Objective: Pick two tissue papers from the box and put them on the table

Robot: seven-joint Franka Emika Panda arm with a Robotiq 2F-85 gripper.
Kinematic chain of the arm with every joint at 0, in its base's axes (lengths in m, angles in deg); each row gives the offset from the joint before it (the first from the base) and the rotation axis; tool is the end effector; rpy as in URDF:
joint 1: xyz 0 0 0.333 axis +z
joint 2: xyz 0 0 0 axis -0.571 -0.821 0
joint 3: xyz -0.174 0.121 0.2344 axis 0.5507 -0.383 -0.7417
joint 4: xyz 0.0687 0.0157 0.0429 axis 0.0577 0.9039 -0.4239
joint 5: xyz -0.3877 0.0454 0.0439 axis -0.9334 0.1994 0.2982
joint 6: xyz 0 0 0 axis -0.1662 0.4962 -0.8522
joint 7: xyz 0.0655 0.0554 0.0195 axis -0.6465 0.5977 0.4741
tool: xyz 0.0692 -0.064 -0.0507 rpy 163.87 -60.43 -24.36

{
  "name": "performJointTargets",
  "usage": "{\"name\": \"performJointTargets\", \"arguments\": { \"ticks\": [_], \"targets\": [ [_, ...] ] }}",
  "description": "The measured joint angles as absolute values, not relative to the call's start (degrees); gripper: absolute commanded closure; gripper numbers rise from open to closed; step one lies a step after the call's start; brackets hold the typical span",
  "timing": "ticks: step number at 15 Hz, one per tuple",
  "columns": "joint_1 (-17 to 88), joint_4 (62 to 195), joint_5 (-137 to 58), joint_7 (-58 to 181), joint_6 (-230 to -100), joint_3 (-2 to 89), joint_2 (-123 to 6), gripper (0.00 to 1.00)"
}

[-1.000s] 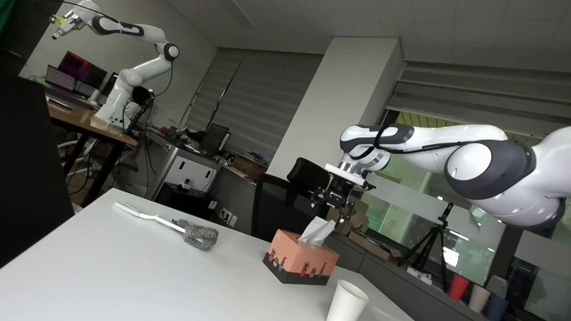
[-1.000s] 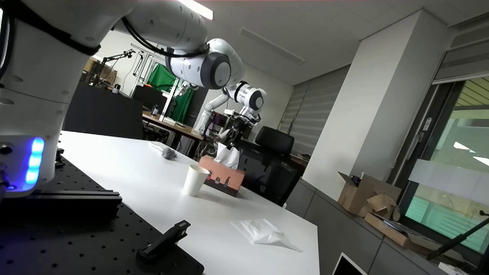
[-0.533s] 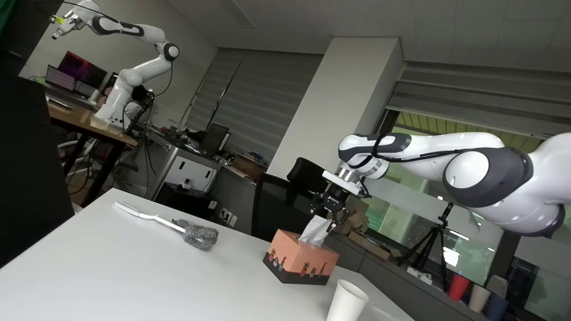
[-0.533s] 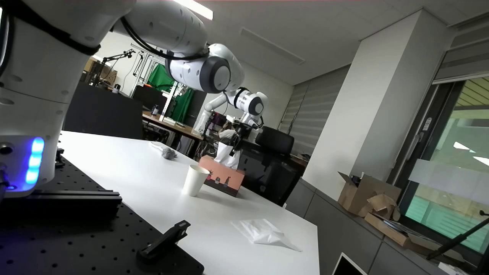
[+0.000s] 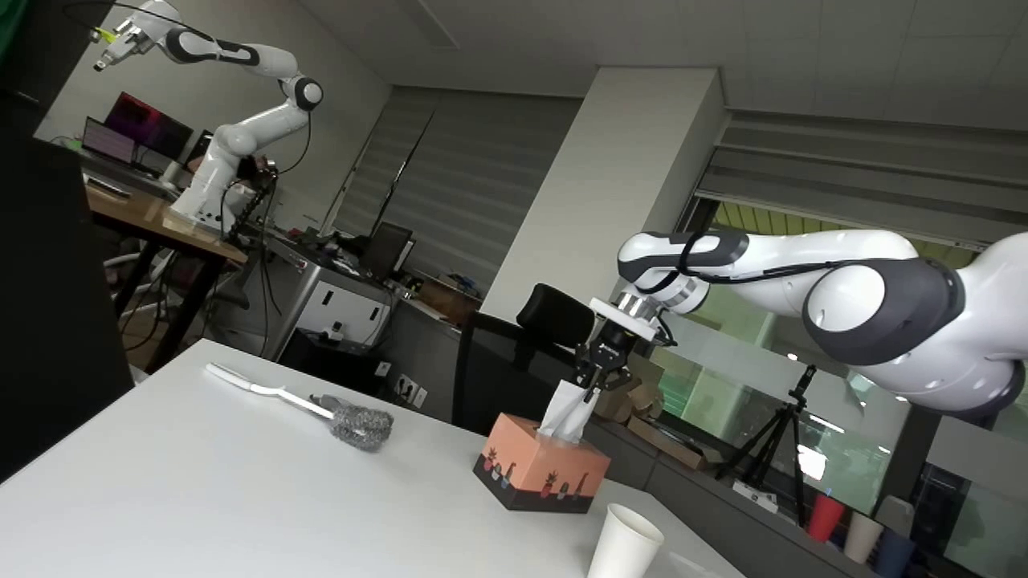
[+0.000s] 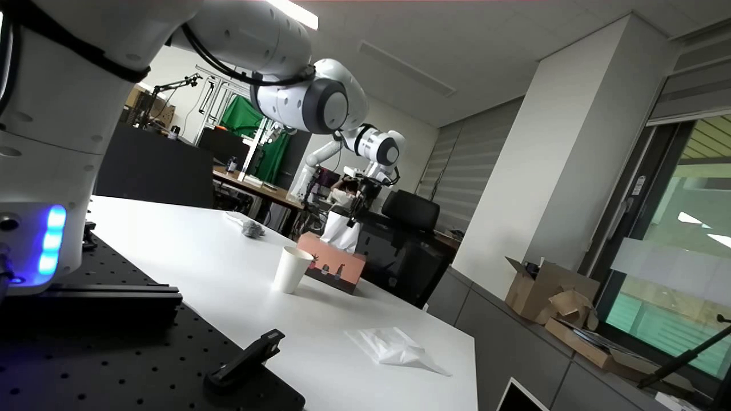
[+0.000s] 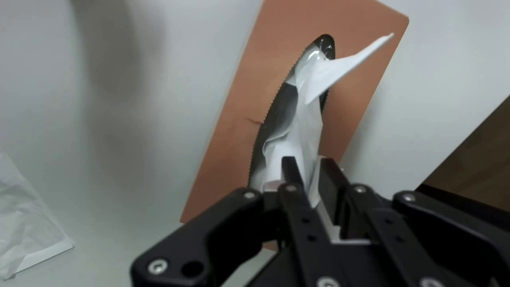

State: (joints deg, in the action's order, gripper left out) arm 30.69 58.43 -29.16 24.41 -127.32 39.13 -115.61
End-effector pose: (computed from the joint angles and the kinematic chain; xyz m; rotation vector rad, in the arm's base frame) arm 0.8058 -0.0451 0.2798 -2.7586 1.2013 0.0428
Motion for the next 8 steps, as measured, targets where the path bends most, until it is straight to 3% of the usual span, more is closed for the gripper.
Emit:
{"name": "performJointTargets", "arguments": {
  "ticks": [8],
  "targets": [
    [26.55, 58.39, -28.11, 23.2, -122.93, 38.96, -109.4, 1.0]
  ]
}}
